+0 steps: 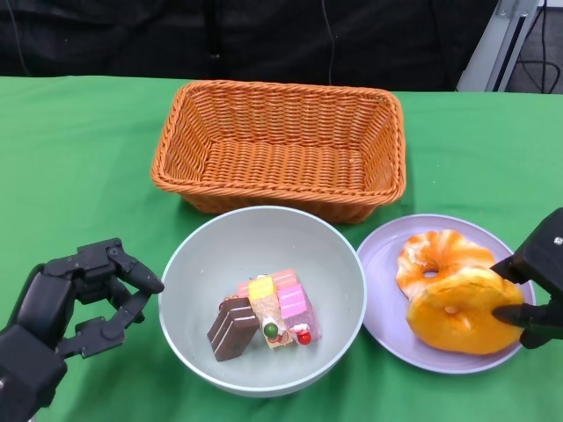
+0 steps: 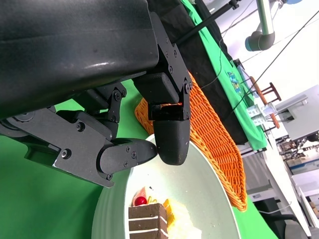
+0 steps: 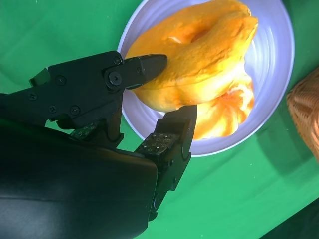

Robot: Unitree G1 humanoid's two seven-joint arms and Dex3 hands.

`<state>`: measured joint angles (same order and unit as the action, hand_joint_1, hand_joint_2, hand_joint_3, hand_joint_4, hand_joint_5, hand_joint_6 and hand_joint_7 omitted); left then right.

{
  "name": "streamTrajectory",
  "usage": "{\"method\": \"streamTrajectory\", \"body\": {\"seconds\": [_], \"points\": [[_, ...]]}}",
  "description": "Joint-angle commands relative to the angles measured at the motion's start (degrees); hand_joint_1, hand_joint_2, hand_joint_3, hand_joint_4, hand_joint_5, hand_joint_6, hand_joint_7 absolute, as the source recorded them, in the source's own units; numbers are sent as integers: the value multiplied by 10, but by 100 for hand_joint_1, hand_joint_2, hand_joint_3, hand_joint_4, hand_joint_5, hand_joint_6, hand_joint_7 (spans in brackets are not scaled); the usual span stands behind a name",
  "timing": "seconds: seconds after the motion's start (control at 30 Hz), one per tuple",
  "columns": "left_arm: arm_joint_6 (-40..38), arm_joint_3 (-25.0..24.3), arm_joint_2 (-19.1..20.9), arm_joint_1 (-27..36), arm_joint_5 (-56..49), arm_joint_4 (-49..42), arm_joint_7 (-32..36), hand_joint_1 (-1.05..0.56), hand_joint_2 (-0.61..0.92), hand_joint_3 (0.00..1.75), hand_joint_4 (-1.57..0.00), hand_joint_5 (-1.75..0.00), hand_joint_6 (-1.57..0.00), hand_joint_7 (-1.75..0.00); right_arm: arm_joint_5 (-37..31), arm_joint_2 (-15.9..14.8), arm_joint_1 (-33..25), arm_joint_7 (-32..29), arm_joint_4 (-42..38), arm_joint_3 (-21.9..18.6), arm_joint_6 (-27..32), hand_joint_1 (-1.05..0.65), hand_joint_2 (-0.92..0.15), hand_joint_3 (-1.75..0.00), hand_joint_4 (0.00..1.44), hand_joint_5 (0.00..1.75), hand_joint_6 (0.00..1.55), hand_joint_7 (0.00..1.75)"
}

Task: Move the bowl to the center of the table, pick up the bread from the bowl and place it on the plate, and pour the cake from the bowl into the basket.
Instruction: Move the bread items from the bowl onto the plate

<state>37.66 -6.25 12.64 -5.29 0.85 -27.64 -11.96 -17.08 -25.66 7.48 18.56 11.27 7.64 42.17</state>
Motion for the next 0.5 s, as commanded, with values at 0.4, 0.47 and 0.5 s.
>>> {"method": "streamTrajectory", "body": {"seconds": [0.4,0.47,0.5], "points": [[8,-2,12,6,-2,2,0,-11,74,64,-83,-137,-86,-108,-38,-5,-9,-29,10,15,-45,-42,-92,-14,98,62,35,0],[9,-2,12,6,-2,2,0,-11,74,64,-83,-138,-85,-108,-41,-5,-10,-29,12,15,-46,-42,-92,-14,99,61,30,0],[7,-2,12,7,-1,3,-2,-11,74,64,-83,-138,-85,-108,-39,-3,-12,-29,12,14,-48,-42,-92,-14,99,60,27,0]]}}
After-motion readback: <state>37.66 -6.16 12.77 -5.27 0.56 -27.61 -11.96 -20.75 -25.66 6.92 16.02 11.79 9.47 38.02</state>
